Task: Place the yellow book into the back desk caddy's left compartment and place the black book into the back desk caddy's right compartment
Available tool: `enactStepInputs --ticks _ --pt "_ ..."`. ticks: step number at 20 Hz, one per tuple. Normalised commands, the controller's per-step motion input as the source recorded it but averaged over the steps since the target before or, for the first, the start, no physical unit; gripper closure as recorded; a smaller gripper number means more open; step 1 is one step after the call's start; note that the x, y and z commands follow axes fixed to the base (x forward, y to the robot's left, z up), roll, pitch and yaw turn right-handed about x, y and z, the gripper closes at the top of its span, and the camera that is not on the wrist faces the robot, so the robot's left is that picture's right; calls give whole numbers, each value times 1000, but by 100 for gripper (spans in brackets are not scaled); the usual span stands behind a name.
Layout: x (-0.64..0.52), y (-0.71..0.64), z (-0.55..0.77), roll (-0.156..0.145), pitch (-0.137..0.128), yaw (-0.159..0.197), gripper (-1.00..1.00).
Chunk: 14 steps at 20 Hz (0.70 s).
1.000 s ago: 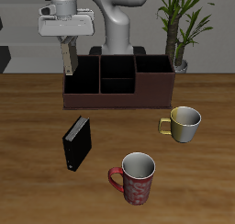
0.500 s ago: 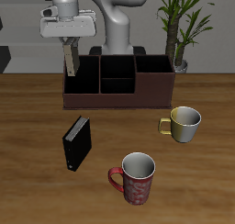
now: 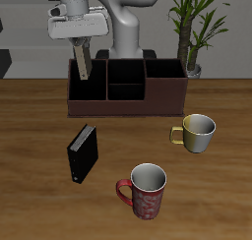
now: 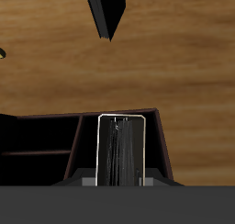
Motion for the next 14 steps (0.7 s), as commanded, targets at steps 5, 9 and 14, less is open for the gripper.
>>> enactStepInputs --ticks 5,9,14 --pt "4 -77 -185 -12 28 -11 100" --pt "-81 -71 -220 -15 35 -7 100" --pt "7 -14 -129 7 28 5 100"
